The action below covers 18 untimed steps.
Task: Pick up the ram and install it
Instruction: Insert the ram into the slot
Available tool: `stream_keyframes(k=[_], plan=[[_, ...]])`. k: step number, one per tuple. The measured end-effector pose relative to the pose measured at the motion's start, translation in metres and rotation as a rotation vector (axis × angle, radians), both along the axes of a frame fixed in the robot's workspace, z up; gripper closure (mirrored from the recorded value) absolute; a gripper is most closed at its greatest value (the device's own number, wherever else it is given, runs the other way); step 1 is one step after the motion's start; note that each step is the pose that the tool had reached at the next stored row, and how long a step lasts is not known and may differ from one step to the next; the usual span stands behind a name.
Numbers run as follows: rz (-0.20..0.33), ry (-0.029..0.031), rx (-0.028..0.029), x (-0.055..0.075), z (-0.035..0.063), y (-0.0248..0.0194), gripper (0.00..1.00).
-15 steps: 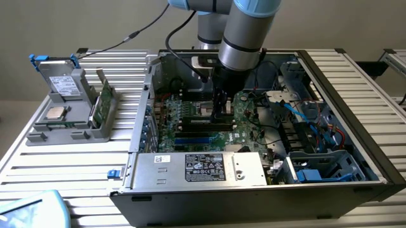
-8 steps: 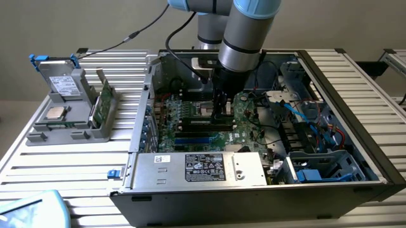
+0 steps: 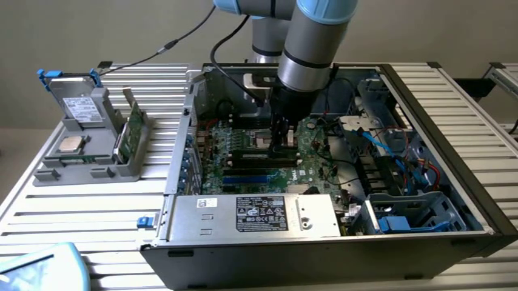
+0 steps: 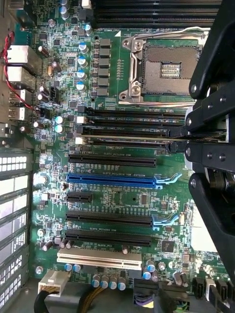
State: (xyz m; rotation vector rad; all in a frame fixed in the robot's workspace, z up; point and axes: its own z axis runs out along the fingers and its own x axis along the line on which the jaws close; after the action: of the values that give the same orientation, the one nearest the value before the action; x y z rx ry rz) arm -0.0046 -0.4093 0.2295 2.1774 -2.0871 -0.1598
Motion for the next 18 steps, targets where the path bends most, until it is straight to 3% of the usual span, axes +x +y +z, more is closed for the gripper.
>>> stream_keyframes(k=[9, 11, 15, 18], plan=[[-0.001, -0.0046, 0.0003, -0.0013, 0.0003, 0.0003, 0.86], [-0.001, -0.0089, -0.0001, -0.0014, 0.0005, 0.0002, 0.86], [-0.001, -0.0248, 0.0002, -0.0014, 0.0005, 0.0004, 0.86], [-0.001, -0.0259, 0.0001, -0.0014, 0.0005, 0.0004, 0.86]])
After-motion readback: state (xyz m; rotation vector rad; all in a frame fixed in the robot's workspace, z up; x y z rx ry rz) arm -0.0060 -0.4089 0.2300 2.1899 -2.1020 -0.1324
